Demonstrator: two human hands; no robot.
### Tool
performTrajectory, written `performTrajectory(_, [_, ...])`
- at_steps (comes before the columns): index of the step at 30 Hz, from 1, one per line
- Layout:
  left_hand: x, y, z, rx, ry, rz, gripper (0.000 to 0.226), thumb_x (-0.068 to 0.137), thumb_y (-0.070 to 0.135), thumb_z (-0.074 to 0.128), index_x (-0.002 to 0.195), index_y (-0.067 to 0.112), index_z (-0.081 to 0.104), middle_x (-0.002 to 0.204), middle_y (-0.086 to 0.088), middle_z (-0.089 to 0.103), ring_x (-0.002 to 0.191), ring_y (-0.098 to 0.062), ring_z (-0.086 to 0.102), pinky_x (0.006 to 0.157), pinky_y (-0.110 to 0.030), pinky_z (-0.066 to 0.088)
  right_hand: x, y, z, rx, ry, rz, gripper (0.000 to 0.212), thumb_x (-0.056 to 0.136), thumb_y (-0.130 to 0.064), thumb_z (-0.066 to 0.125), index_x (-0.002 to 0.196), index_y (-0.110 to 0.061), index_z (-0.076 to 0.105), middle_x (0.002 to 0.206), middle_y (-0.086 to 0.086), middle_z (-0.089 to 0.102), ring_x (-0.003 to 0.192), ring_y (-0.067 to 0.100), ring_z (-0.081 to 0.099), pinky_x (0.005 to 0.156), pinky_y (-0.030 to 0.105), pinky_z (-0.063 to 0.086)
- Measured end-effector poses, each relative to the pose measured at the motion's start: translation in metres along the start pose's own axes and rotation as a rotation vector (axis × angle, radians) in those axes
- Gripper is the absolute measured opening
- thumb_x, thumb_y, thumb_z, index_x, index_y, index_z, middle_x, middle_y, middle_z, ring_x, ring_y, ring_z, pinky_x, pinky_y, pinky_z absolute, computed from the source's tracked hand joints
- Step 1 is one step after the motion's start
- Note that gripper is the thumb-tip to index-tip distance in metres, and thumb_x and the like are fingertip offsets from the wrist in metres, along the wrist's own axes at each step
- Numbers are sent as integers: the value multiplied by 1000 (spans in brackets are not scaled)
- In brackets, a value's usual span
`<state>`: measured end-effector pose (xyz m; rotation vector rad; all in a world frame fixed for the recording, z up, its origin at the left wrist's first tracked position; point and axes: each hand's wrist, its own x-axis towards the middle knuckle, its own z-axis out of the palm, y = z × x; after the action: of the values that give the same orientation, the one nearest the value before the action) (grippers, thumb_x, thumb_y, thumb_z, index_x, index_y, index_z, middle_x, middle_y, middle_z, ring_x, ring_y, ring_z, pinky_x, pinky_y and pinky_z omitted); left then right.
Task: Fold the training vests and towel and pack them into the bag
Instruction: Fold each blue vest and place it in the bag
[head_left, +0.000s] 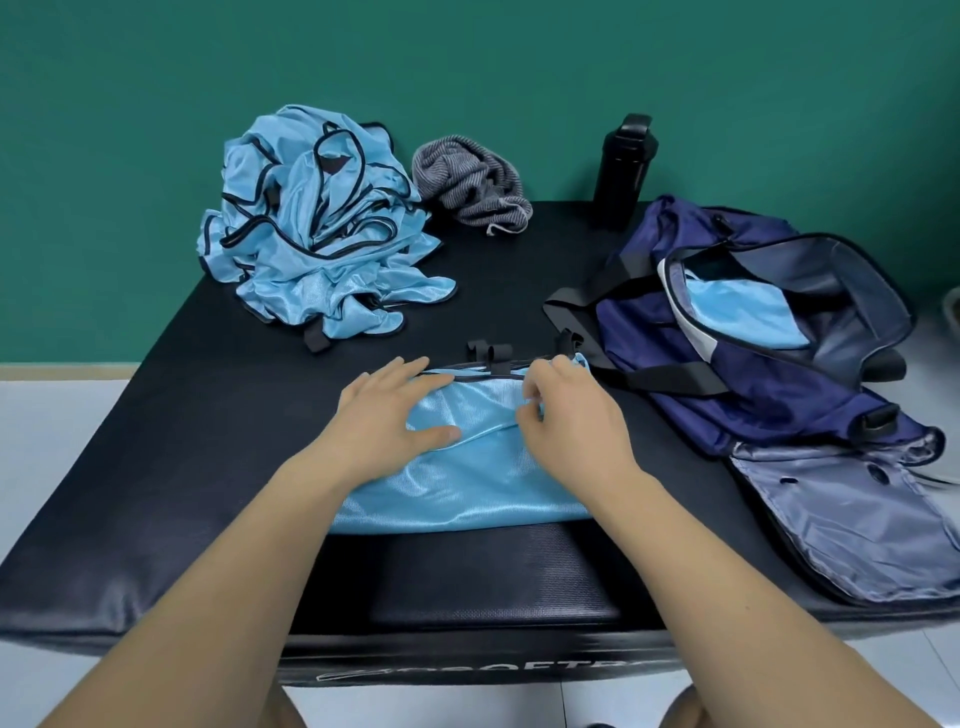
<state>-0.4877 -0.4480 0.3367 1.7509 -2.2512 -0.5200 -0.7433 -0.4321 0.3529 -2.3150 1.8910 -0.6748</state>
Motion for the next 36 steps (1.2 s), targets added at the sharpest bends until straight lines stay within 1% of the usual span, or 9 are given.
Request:
performTrajectory(3, [1, -4, -1, -16, 36, -5, 63, 98, 68, 57, 156, 52, 40, 170, 20, 29, 161, -8, 16, 131, -45, 11, -1, 5, 3, -23, -74, -7, 14, 91, -13, 58, 103, -15, 64, 101, 1, 57, 89, 24, 47, 78, 39, 44])
performTrajectory(6, [1, -5, -4, -24, 102, -15, 51, 104, 56, 56, 153, 45, 49, 164, 17, 42, 155, -9, 31, 129, -46, 24, -2, 7, 6, -1, -104, 34, 28, 98, -14, 55, 125, -14, 65, 120, 2, 56, 97, 26, 49, 79, 36, 41])
performTrajectory(8, [2, -6, -6, -25, 121, -42, 47, 107, 49, 55, 153, 41, 52, 161, 16, 46, 152, -9, 36, 127, -43, 26, -1, 8, 7, -23, -131, 8, 40, 102, -16, 52, 141, -14, 59, 140, 1, 53, 114, 28, 52, 94, 39, 48])
performTrajectory(13, [2, -11, -10, 59, 105, -118, 49, 109, 47, 51, 156, 35, 48, 162, 14, 45, 149, -15, 39, 122, -46, 33, 2, 8, 7, -74, -251, 56, 62, 109, -20, 43, 168, -16, 26, 177, -5, 13, 155, 29, 27, 124, 39, 29])
performTrajectory(16, [1, -10, -14, 79, 137, -132, 47, 108, 43, 55, 154, 34, 49, 158, 10, 48, 143, -20, 45, 118, -46, 36, 0, 4, 1, -12, -143, 70, 59, 107, -16, 47, 164, -20, 35, 173, -5, 24, 153, 27, 34, 114, 39, 43])
performTrajectory(19, [-2, -1, -18, 65, 223, -57, 36, 104, 35, 63, 140, 34, 59, 142, 11, 53, 130, -19, 49, 109, -43, 40, -1, 0, -5, -29, 63, -1, 21, 99, -13, 56, 118, -17, 65, 122, -3, 58, 104, 26, 58, 74, 36, 47])
performTrajectory(23, [-6, 12, -14, 8, 149, 29, 11, 100, 33, 66, 108, 40, 62, 114, 18, 51, 112, -12, 49, 102, -42, 45, -6, -7, -18, -25, -182, 122, 7, 92, -22, 54, 86, -20, 53, 80, -4, 60, 76, 25, 57, 62, 38, 49])
performTrajectory(31, [1, -10, -14, 19, 144, -50, 44, 109, 41, 52, 153, 39, 46, 154, 14, 45, 142, -18, 41, 118, -47, 34, -21, -13, -44, -94, -547, 219, 15, 90, -37, 56, 89, -22, 57, 89, -4, 64, 84, 22, 61, 69, 34, 50])
performTrajectory(36, [7, -15, -11, 24, 156, -103, 40, 109, 37, 54, 150, 38, 52, 141, 9, 53, 131, -21, 46, 110, -47, 38, -27, -4, -54, -112, -563, 245, 31, 90, -47, 64, 109, -27, 50, 98, -7, 59, 87, 20, 60, 69, 35, 46])
